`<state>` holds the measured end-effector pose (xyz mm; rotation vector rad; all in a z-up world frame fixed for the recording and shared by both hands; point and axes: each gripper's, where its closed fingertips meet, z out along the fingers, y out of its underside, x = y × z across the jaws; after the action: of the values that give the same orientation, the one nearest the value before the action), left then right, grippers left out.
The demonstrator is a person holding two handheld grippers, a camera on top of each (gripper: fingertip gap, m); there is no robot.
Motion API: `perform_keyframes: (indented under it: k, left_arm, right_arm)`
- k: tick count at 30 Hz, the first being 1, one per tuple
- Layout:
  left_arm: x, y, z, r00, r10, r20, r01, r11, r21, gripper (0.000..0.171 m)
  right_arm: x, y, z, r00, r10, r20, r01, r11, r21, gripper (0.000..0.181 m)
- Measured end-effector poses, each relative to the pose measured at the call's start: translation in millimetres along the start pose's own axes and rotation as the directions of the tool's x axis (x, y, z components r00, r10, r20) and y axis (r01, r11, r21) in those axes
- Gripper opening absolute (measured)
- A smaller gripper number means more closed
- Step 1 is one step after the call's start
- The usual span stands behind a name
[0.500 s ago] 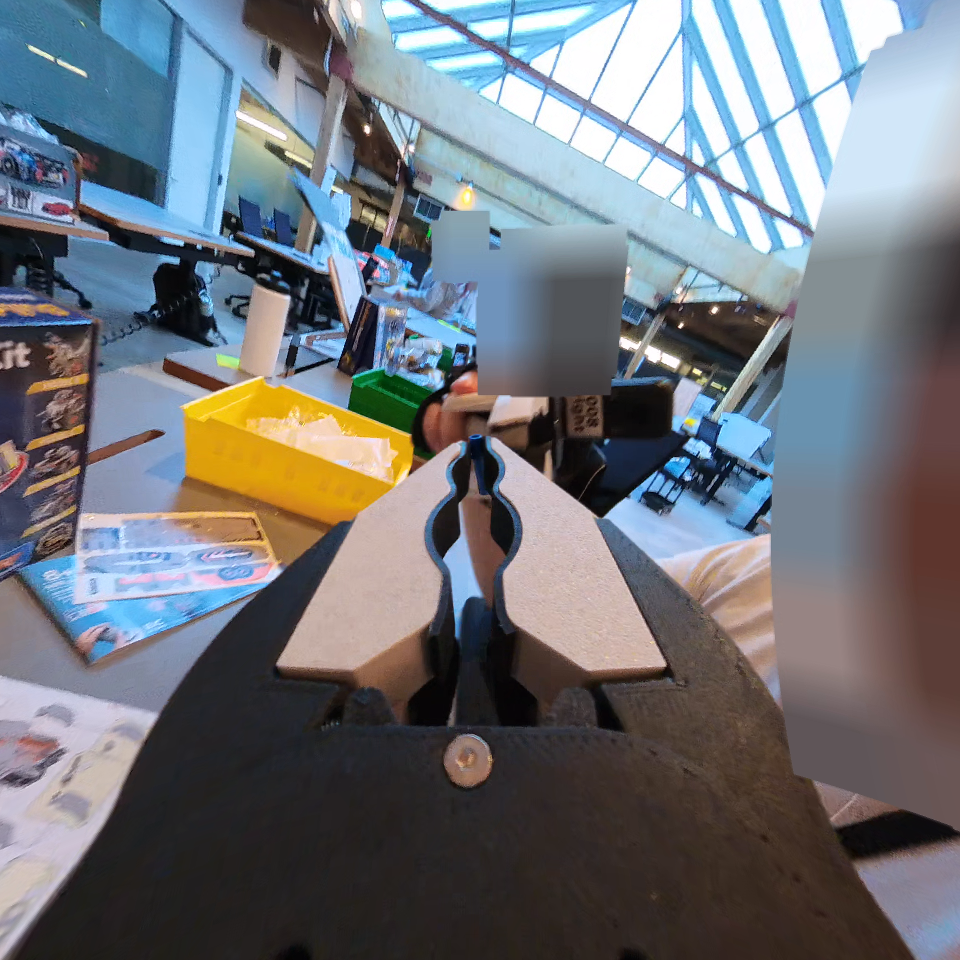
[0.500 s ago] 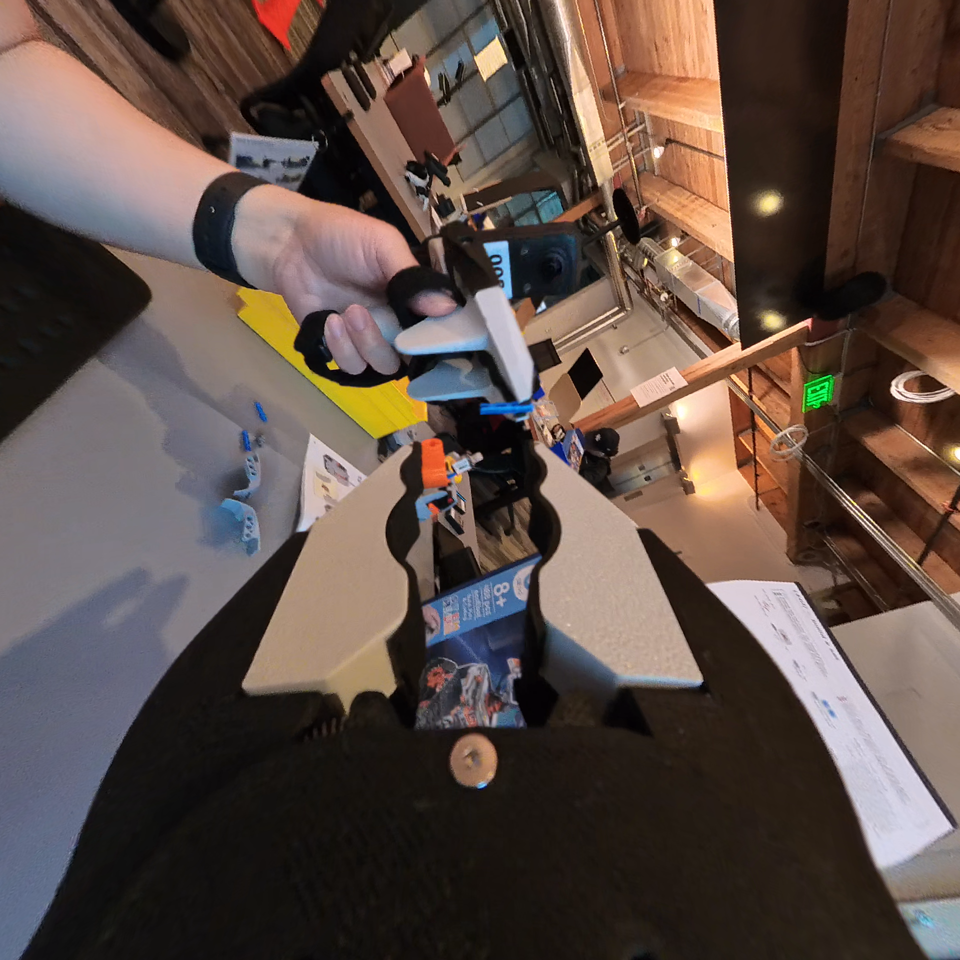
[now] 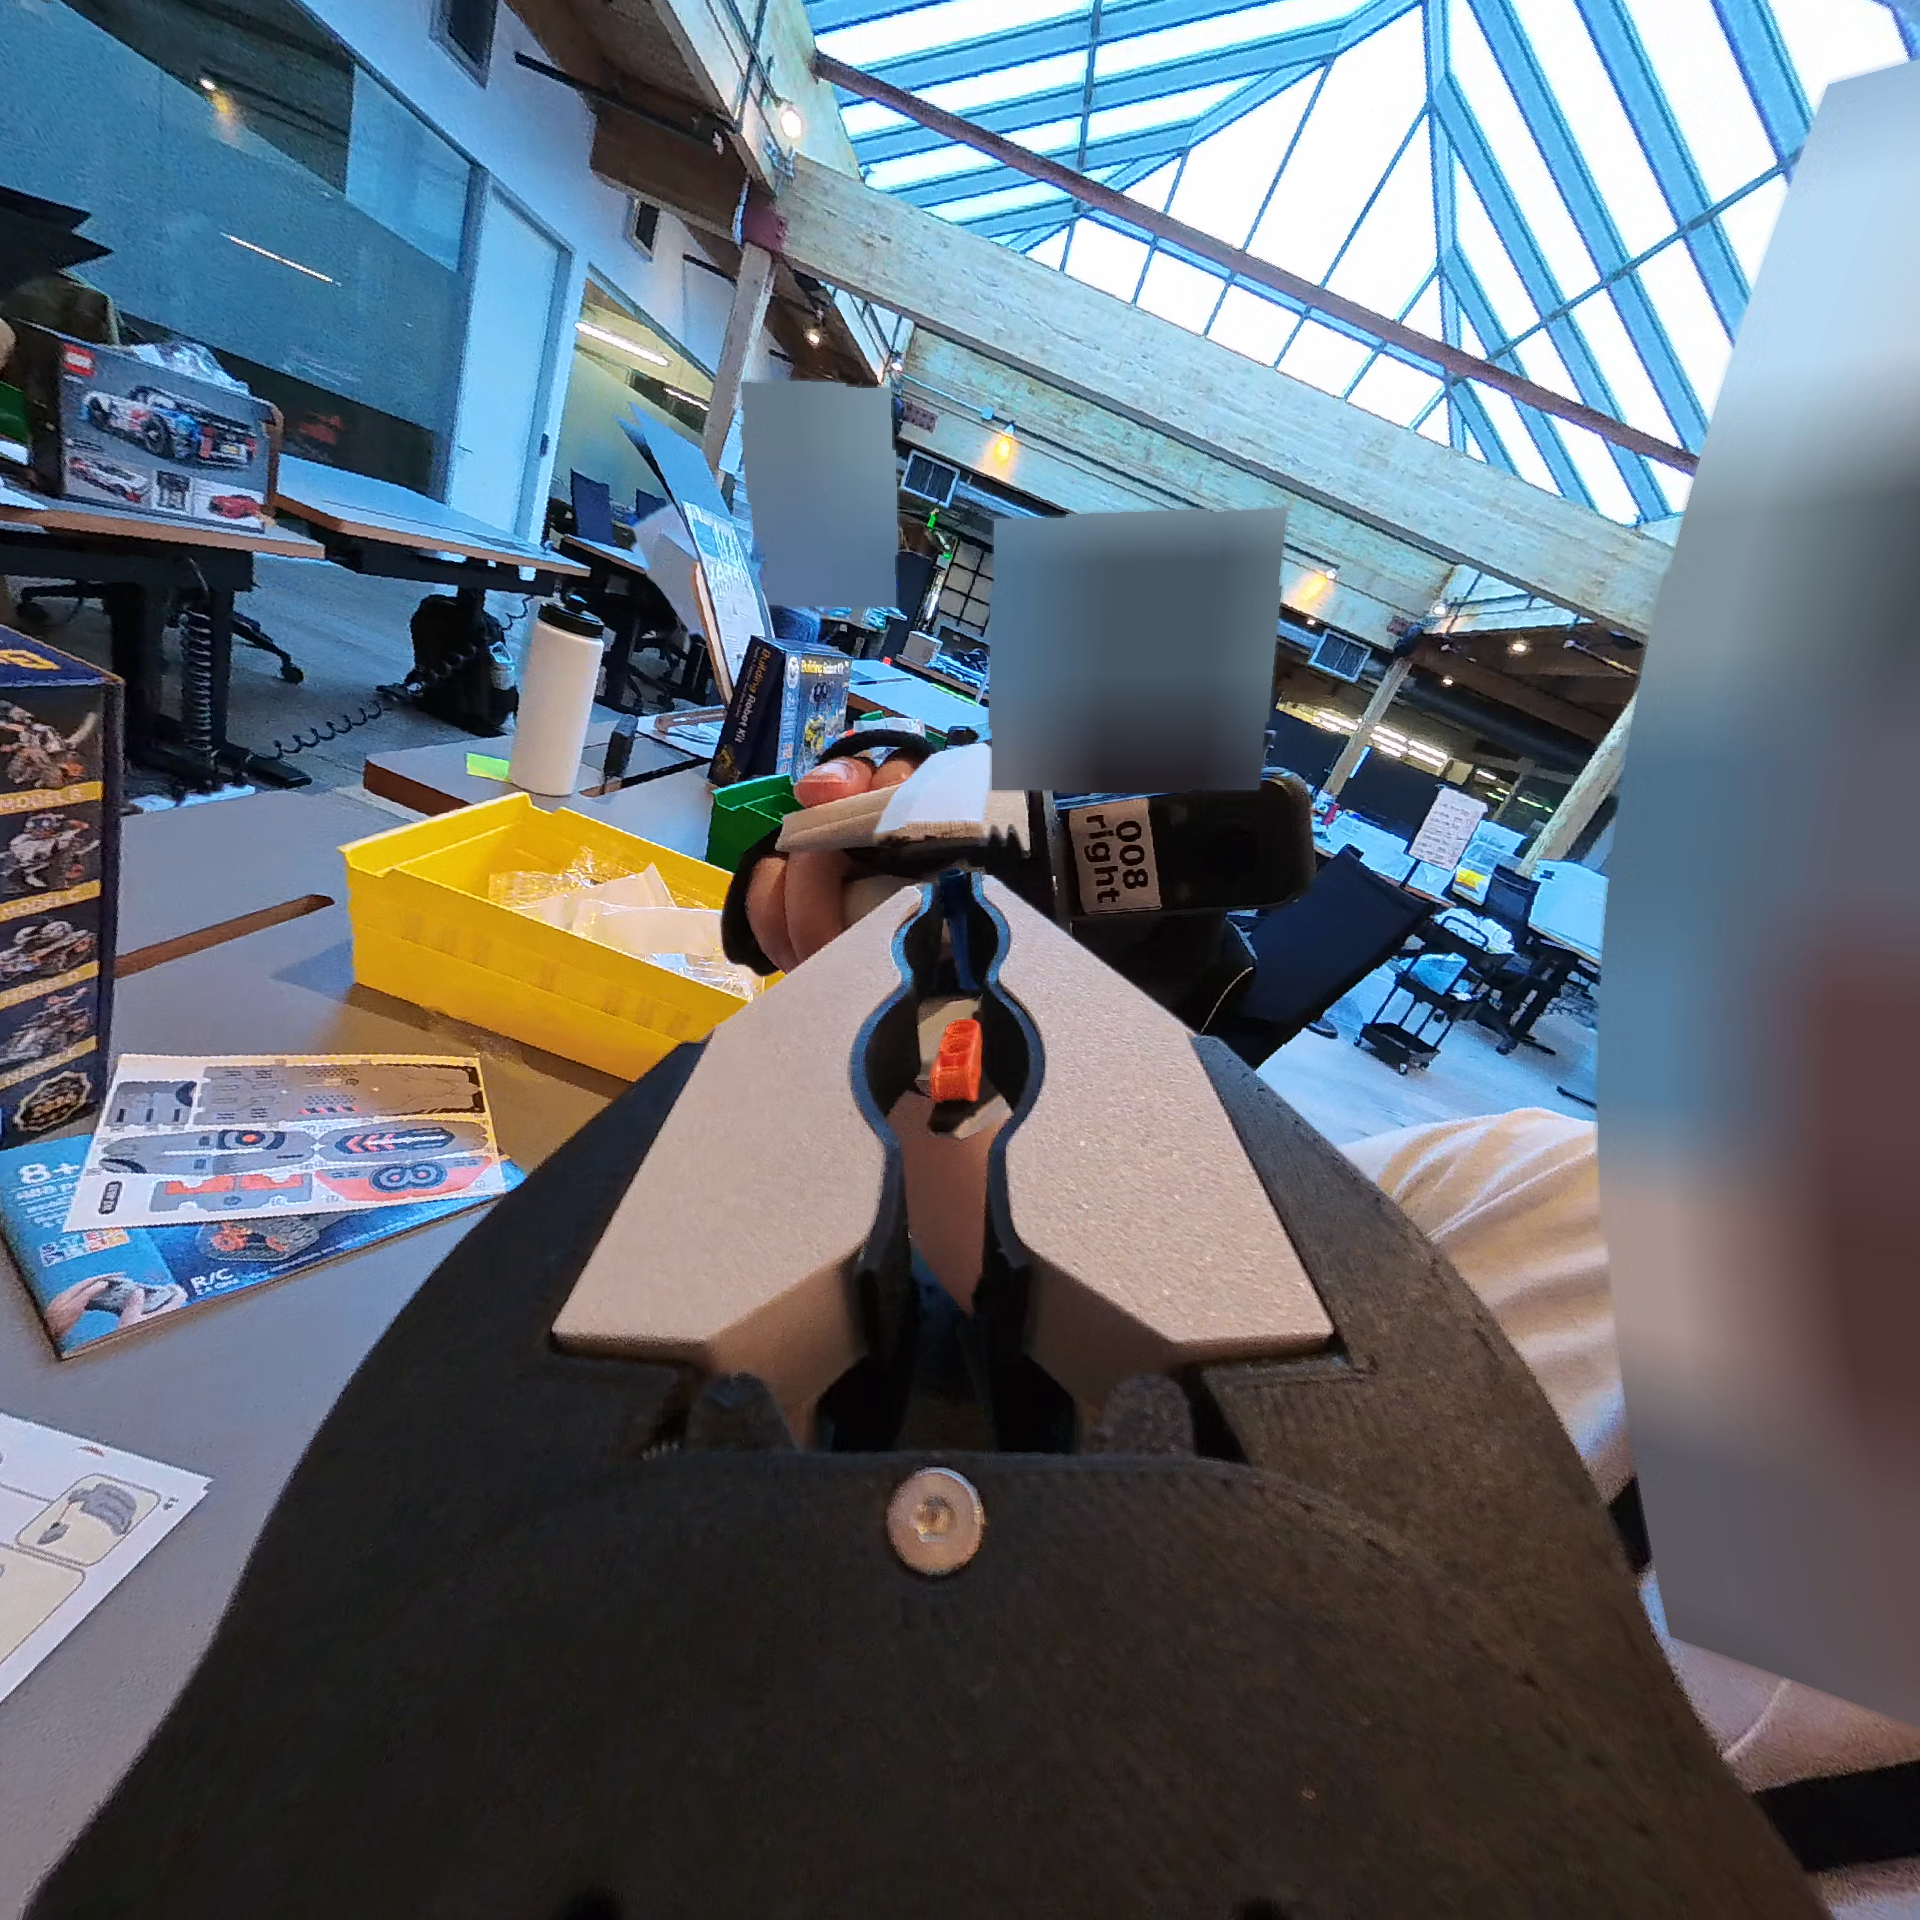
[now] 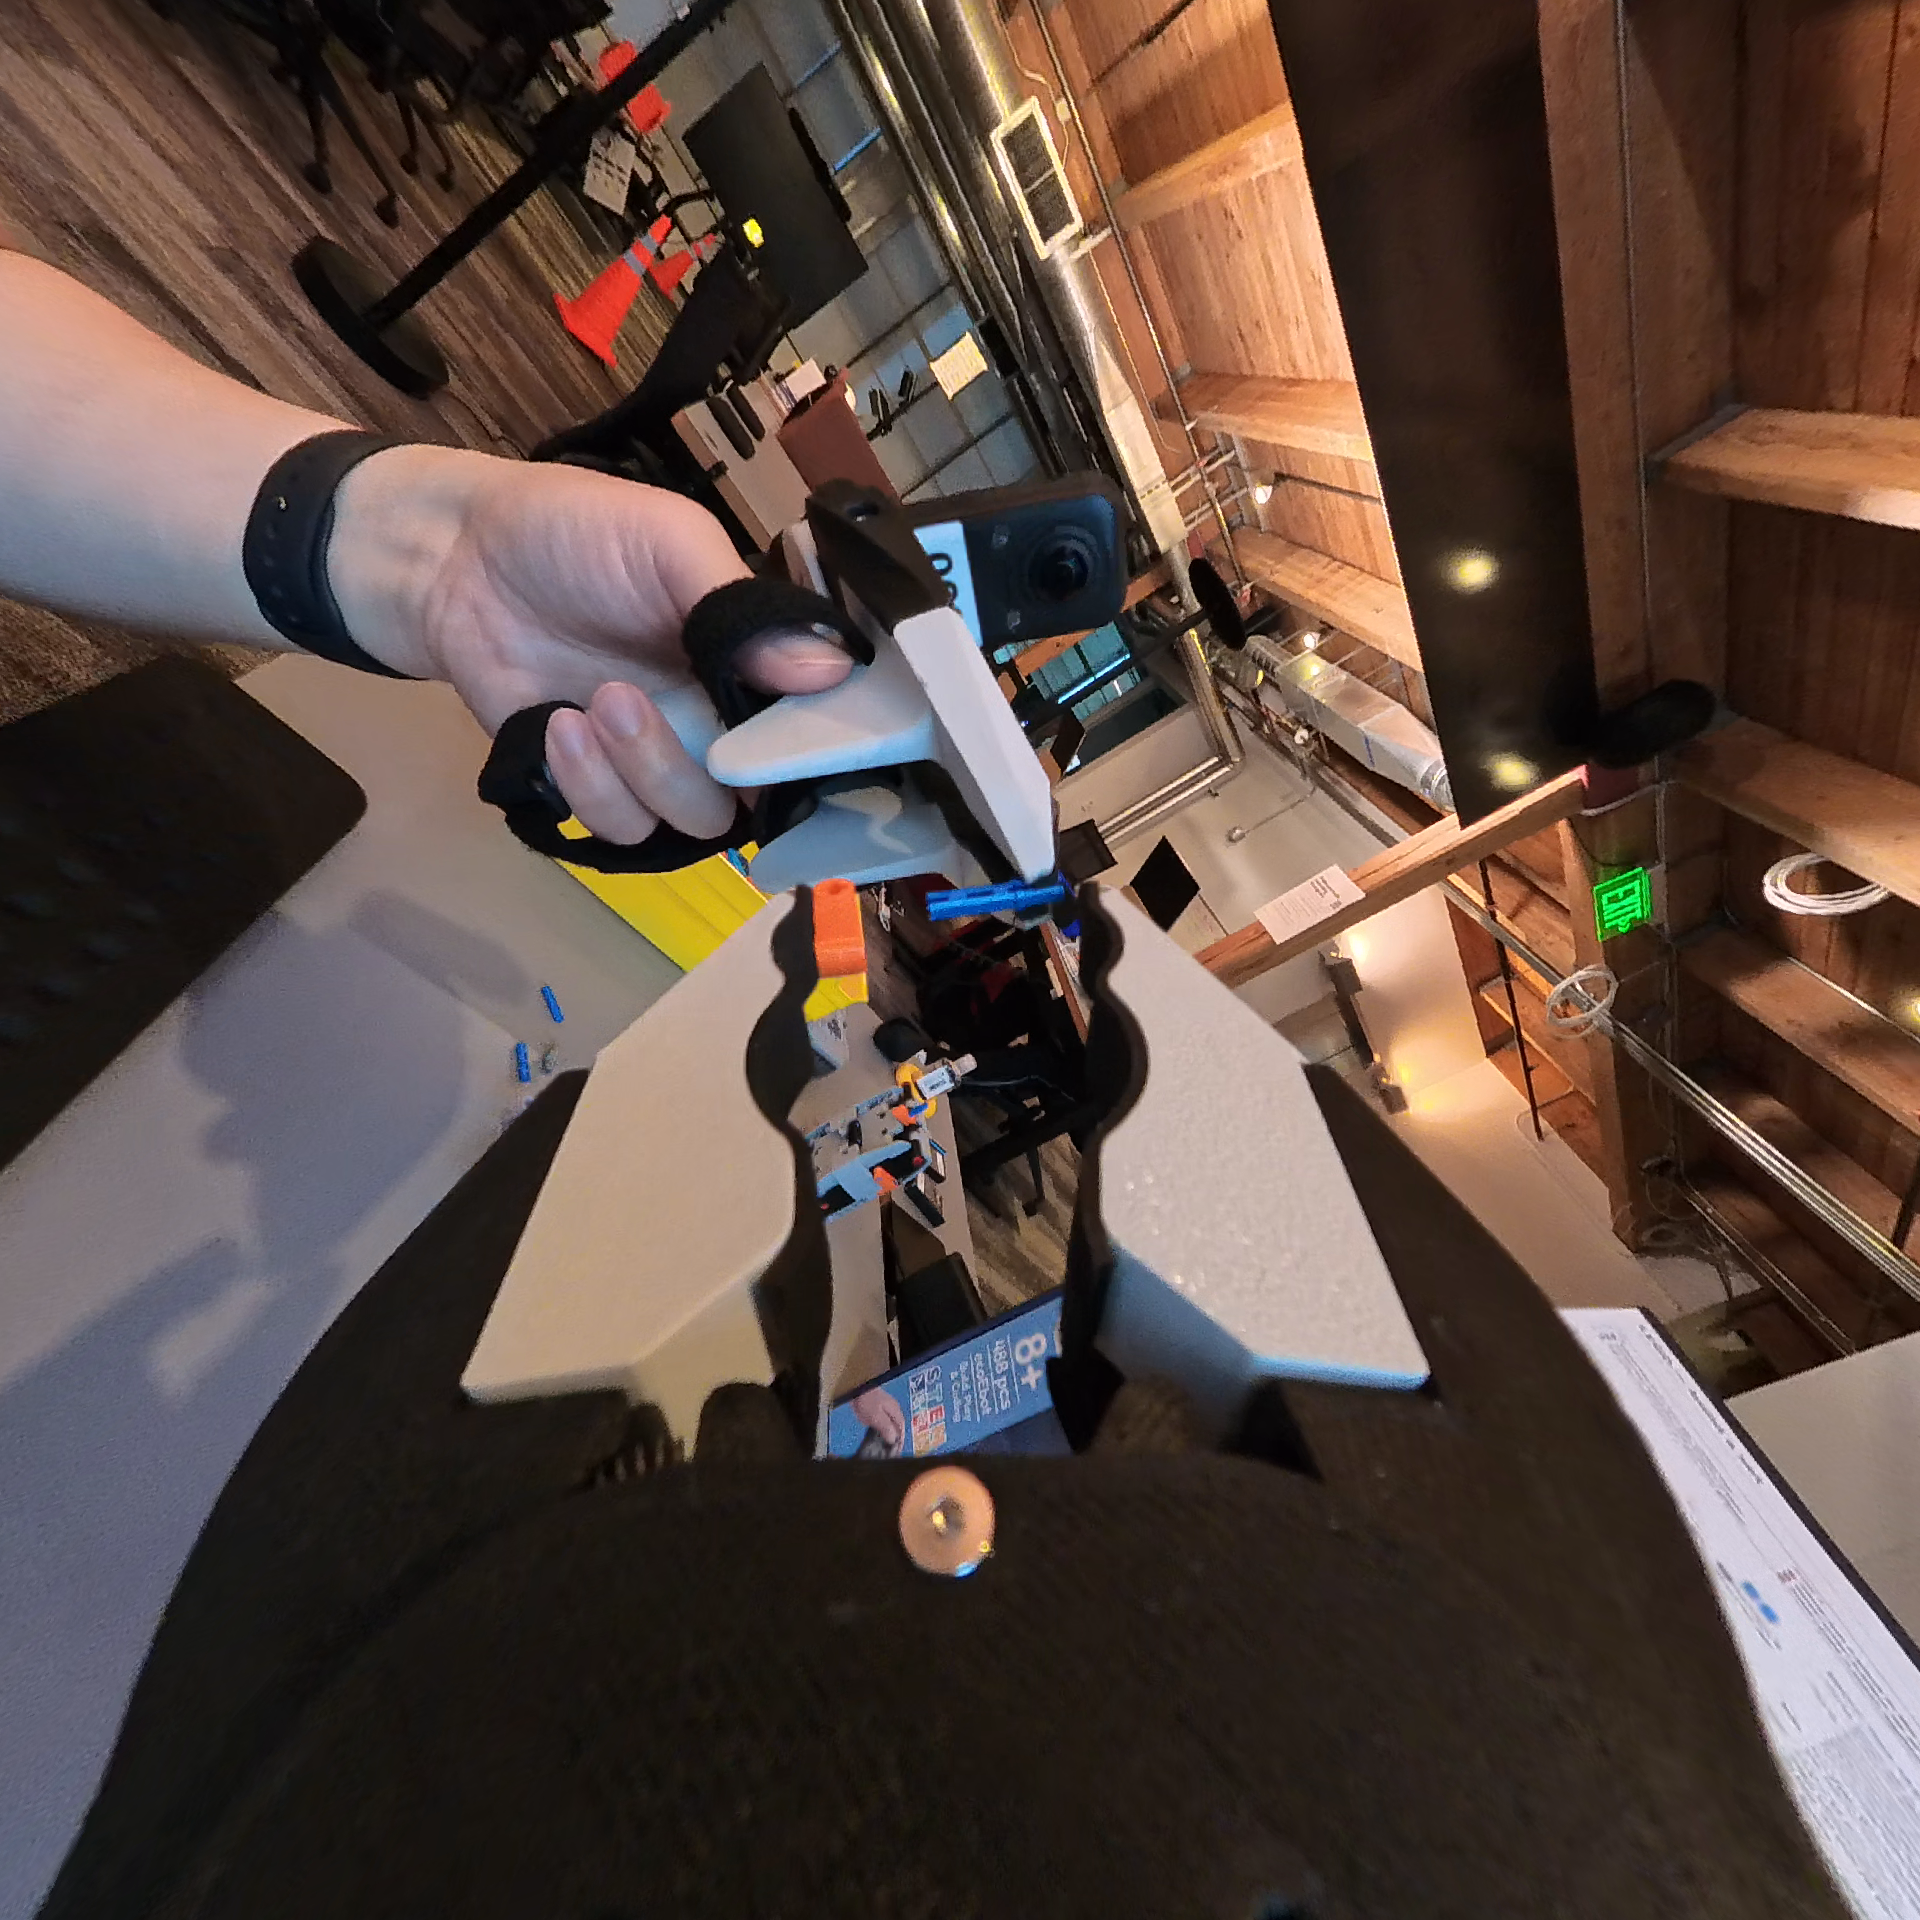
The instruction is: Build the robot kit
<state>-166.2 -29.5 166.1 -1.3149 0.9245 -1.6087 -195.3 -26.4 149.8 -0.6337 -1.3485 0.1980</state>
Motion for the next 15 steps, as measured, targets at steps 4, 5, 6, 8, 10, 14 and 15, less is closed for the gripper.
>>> perform_keyframes:
  k: [4,5,6,8,10,14,15]
  left_arm:
    - [9.2,4.3,-1.4,1.0,0.006,0.009,-0.006,1.0,-0.024,0.001]
    - [11.5,5.4,-2.0,1.0,0.015,0.016,-0.015,0.999,-0.029,0.0]
    - [13.9,6.0,-2.7,0.999,0.025,0.023,-0.024,0.999,-0.032,0.001]
    - [17.2,6.1,-4.8,0.998,0.051,0.042,-0.049,0.998,-0.038,0.001]
    - [20.4,4.9,-6.6,0.996,0.073,0.055,-0.072,0.997,-0.036,0.001]
    - [24.3,9.9,-5.1,0.995,0.084,0.062,-0.081,0.995,-0.056,0.001]
    - [24.7,11.3,-4.6,0.994,0.085,0.063,-0.081,0.995,-0.061,0.001]
  right_arm:
    - [-3.7,-8.5,3.2,0.999,-0.035,-0.005,0.035,0.999,0.006,0.049]
    - [-5.2,-11.0,3.7,0.999,-0.041,-0.001,0.041,0.999,0.011,0.048]
    - [-6.7,-13.3,4.1,0.999,-0.048,0.003,0.048,0.999,0.014,0.047]
    - [-8.7,-16.7,4.9,0.998,-0.064,0.005,0.064,0.998,0.014,0.045]
    - [-10.6,-19.9,5.4,0.997,-0.079,0.008,0.078,0.997,0.016,0.044]
    - [-12.6,-25.9,5.9,0.995,-0.099,0.007,0.099,0.995,0.019,0.043]
    - [-13.0,-27.4,5.7,0.995,-0.103,0.006,0.103,0.995,0.02,0.042]
